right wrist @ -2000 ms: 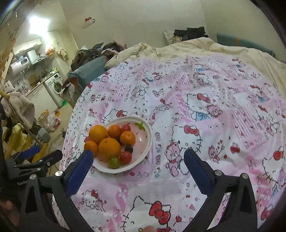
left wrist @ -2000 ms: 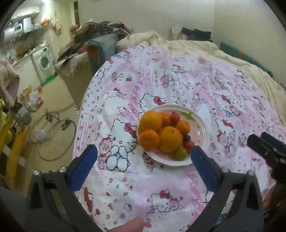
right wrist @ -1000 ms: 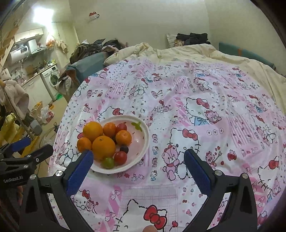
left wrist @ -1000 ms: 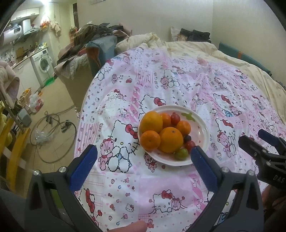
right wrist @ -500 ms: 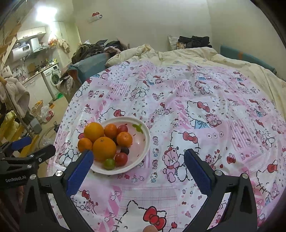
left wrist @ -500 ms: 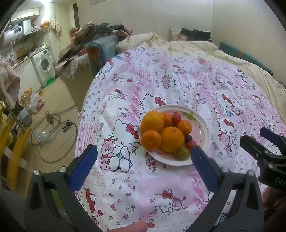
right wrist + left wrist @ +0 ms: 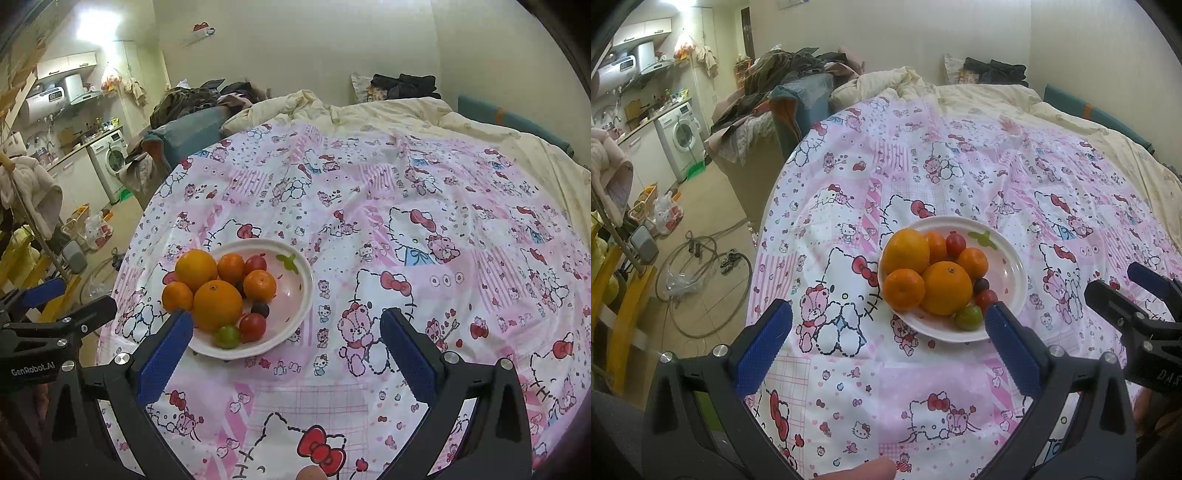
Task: Organize fruits
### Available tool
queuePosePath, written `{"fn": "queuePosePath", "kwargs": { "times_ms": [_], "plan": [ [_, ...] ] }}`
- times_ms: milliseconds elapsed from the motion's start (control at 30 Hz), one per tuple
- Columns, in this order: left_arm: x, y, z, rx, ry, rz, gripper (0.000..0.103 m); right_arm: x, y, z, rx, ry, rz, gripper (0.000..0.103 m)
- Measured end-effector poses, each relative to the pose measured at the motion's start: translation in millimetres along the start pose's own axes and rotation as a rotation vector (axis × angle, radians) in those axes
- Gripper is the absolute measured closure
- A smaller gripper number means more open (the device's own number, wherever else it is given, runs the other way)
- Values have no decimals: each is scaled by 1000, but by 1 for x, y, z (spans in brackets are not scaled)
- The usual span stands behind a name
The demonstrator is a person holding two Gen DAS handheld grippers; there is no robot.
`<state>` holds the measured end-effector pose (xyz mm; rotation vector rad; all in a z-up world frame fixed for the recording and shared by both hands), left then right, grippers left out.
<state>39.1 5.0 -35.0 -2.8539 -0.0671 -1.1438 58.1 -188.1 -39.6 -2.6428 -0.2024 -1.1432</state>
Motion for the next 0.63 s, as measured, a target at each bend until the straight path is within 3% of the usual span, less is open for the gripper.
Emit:
{"fn": "queuePosePath", "kwargs": {
  "times_ms": [633],
  "plan": [
    [-1, -2, 1, -21, -10, -8, 0, -1, 5, 3, 2, -14, 27, 0]
  ]
}}
Point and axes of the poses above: each gripper's, at about its wrist camera, not at the fingertips, and z roughly the way its jaws point, y to its right, x to its top, the point moved 5 cm from there along z, roughly the way its jaws point, and after that the axes turned 2 degrees about z, right-handed, at the moved point
